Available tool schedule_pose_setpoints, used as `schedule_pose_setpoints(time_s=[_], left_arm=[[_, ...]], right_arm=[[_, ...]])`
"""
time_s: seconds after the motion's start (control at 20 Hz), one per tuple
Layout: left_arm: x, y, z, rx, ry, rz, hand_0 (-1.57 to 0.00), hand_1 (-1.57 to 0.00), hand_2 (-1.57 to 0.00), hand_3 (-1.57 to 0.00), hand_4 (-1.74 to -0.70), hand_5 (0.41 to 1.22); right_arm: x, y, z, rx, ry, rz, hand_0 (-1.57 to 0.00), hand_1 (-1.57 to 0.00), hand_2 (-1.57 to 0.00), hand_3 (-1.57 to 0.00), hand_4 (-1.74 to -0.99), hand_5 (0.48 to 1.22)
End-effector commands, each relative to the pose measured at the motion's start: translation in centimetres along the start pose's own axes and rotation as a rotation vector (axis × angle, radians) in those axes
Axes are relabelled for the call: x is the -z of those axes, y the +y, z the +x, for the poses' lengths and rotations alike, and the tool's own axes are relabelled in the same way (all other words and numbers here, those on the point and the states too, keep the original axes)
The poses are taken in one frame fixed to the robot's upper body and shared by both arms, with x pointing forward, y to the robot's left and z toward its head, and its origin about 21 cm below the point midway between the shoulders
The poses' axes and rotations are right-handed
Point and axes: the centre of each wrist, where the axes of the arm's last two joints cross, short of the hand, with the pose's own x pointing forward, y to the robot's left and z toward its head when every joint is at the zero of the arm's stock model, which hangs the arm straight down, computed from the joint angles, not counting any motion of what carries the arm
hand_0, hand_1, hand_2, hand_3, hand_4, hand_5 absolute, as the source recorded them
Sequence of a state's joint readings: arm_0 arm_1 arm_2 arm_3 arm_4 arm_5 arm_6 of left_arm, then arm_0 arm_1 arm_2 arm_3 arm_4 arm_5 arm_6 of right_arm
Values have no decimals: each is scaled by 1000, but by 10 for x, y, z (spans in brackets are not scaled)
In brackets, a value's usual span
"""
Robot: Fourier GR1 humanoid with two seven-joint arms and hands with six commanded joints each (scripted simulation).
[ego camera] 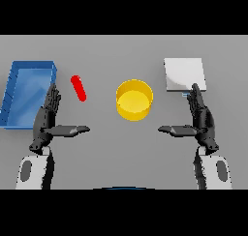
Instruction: Pick up the red beaker and tilt it to pour out 1 green nut into yellow bowl. Pick up the yellow bowl and place it on the metallic measuring scale.
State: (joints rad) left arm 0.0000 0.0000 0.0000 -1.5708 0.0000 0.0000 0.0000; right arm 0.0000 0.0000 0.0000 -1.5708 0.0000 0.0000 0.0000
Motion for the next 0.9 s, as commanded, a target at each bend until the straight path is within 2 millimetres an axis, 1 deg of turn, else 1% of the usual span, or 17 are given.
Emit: schedule_pose_setpoints(time_s=[0.0,0.25,0.3,0.35,0.4,0.45,0.55,0.6,0.65,0.75,0.8,0.85], left_arm=[[1,2,0,1,2,3,1,1,1,1,-1093,623],[10,18,1,4,11,5,1,1,1,1,-1093,623],[-2,16,0,69,-29,-15,1,1,1,1,-1093,623],[-8,14,4,114,-47,-26,1,1,1,1,-1094,620],[-12,16,4,144,-44,-25,1,1,1,1,-1094,618],[-13,11,6,159,-44,-31,1,1,1,1,-1093,615],[-17,10,9,170,-36,-37,1,1,1,1,-1098,616],[-16,10,10,183,-32,-34,1,1,1,1,-1096,616],[-15,9,8,187,-17,-38,1,1,1,1,-1094,613],[-10,6,4,206,-10,-48,1,1,1,1,-1090,612],[-3,2,5,213,-16,-50,1,1,1,1,-1095,617],[3,2,2,215,-12,-51,1,1,1,1,-1106,623]], right_arm=[[0,0,0,0,0,-1,1,1,1,1,-1128,660],[0,-4,0,3,0,3,1,1,1,1,-1128,660],[-9,-3,1,-131,-89,21,1,1,1,1,-1128,660],[-14,2,2,-212,-147,43,1,1,1,1,-1128,663],[-21,4,4,-260,-165,48,1,1,1,1,-1127,664],[-23,6,4,-283,-161,57,1,1,1,1,-1126,666],[-27,10,3,-306,-163,53,1,1,1,1,-1118,663],[-30,6,3,-315,-165,45,1,1,1,1,-1112,659],[-28,5,7,-302,-164,47,1,1,1,1,-1120,660],[-28,9,11,-288,-157,55,1,1,1,1,-1123,653],[-27,10,11,-301,-148,49,1,1,1,1,-1127,652],[-27,7,11,-304,-147,43,1,1,1,1,-1130,650]])
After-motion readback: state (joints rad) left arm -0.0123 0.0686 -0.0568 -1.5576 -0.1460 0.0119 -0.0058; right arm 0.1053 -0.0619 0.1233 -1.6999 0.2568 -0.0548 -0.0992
